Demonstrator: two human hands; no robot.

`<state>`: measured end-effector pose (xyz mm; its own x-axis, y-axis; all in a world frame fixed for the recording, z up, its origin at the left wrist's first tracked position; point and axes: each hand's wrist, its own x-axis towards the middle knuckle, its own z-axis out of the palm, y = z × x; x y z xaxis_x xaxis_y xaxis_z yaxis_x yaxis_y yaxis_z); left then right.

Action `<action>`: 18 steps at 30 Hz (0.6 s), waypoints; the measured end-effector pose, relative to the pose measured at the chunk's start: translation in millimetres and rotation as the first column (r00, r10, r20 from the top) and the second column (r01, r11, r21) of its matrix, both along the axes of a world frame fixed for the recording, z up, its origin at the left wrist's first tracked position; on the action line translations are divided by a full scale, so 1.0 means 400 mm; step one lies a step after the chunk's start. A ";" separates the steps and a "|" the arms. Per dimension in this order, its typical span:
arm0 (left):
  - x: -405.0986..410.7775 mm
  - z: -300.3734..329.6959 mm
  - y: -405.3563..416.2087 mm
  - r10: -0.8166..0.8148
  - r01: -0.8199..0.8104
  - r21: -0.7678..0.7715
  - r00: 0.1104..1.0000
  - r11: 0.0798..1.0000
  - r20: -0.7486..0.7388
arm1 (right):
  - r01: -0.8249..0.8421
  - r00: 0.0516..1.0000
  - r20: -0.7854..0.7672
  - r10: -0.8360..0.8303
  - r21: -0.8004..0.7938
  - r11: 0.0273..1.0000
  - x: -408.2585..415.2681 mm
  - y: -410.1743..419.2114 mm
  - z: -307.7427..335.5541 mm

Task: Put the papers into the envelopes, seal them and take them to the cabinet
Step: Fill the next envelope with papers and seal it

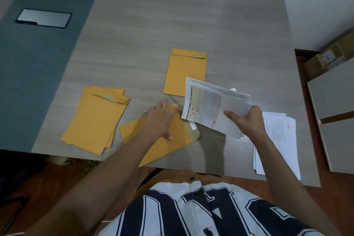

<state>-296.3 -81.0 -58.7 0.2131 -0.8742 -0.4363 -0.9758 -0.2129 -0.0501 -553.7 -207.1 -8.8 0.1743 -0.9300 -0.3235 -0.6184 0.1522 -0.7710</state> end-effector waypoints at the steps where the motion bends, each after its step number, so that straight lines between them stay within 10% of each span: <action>1: 0.000 0.004 -0.003 -0.023 0.023 0.013 1.000 1.000 0.016 | -0.005 1.000 -0.009 0.005 -0.005 1.000 -0.001 0.001 0.001; 18: 0.000 0.036 -0.013 -0.119 0.120 -0.010 0.993 0.993 0.012 | -0.175 0.970 -0.154 0.190 0.104 0.979 -0.007 -0.022 0.011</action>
